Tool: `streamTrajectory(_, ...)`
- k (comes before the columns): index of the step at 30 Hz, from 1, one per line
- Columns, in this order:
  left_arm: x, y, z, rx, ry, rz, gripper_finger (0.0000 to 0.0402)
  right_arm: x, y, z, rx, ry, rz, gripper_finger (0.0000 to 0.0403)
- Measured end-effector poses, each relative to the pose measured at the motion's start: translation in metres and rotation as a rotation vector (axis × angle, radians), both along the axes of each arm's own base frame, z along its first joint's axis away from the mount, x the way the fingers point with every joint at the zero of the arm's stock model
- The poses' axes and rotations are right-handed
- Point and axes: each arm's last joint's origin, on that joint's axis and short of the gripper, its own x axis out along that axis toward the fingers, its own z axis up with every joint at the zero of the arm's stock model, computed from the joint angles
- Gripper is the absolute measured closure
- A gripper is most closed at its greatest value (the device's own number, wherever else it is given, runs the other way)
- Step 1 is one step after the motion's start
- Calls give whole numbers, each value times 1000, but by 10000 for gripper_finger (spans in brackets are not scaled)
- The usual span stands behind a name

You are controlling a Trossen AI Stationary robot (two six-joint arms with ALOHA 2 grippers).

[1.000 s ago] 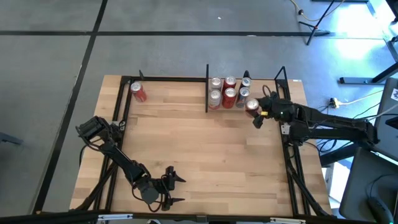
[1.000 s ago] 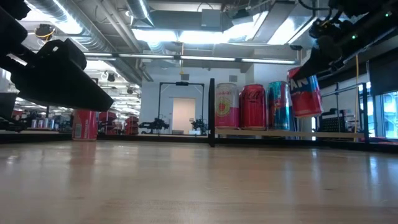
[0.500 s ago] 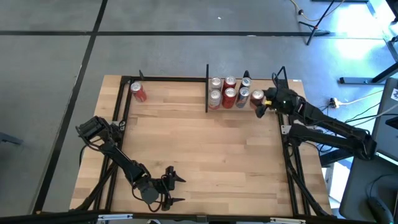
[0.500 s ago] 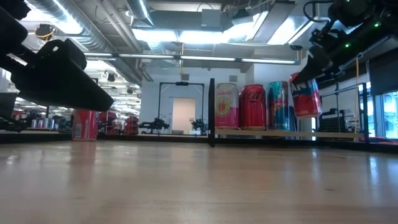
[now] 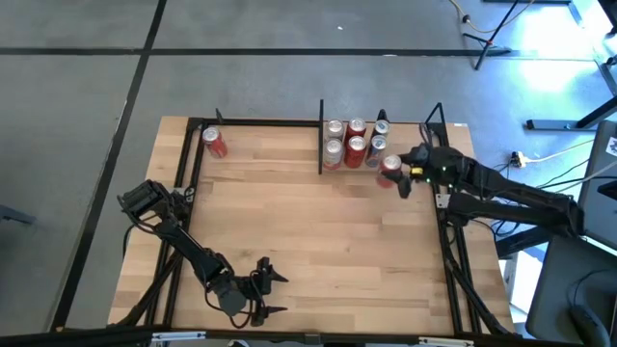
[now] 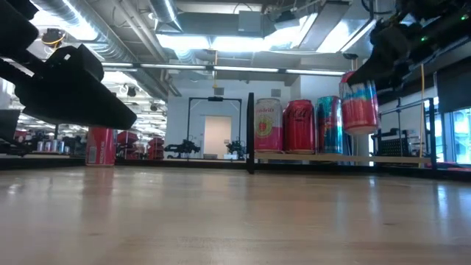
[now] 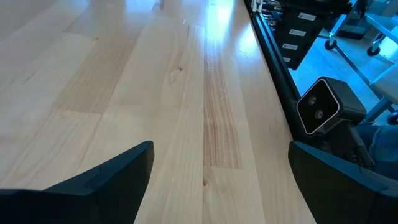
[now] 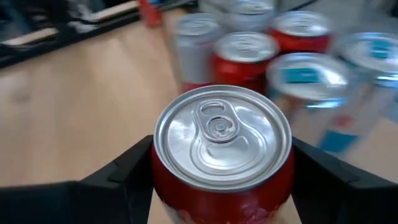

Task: Place canned beverage on shelf
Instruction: Put the bottom red soda can on the shelf

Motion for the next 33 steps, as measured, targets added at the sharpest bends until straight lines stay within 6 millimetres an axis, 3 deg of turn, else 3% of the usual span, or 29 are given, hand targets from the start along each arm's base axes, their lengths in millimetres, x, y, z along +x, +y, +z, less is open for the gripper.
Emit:
streamTrajectory(7,2,2,0,-1,0,6,40,22,36,-5,46,-42,248,135)
streamTrajectory(15,3,3,0,0,0,12,40,42,60,-40,-40,1,258,135)
streamTrajectory(24,3,3,0,2,2,12,40,61,65,-66,-49,41,266,134)
streamTrajectory(33,3,3,0,1,2,11,40,73,67,-79,-62,79,291,128)
